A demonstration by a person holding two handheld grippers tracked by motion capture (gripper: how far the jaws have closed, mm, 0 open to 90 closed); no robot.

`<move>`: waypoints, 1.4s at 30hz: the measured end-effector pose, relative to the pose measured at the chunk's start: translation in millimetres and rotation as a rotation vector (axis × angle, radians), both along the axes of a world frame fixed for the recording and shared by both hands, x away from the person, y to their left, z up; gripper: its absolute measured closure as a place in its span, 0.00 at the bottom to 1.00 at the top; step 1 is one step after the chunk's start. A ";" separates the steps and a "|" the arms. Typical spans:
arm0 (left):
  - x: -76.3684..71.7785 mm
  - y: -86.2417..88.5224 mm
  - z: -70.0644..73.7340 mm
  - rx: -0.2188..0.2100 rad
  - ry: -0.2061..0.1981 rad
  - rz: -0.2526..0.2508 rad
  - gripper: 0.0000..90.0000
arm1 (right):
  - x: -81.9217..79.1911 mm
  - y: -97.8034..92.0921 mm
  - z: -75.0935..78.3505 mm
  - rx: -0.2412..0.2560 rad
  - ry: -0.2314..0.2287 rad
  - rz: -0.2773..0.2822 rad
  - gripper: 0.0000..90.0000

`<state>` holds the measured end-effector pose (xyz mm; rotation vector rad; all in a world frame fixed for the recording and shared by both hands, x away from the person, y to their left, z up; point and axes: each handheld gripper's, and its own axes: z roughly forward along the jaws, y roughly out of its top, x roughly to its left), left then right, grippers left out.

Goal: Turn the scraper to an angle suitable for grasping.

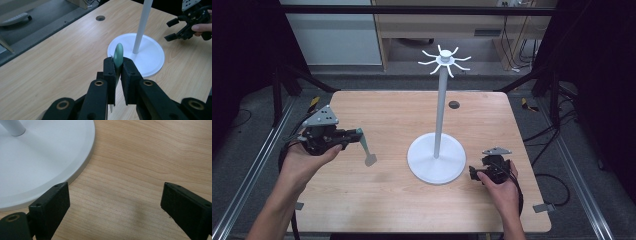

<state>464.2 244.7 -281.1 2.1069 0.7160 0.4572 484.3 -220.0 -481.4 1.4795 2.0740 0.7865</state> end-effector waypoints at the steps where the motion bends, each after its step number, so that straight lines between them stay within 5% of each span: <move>1: 0.1 -1.7 2.9 0.002 -0.006 -0.004 0.92 | 0.0 0.0 0.0 0.001 0.000 -0.001 0.10; 24: 20.7 -65.9 93.4 0.007 -0.105 -0.017 0.92 | -0.6 0.3 1.2 0.010 -0.004 0.001 0.10; 42: 45.2 -107.7 132.7 0.006 -0.176 0.032 0.92 | -0.9 0.5 1.7 0.020 -0.005 0.001 0.10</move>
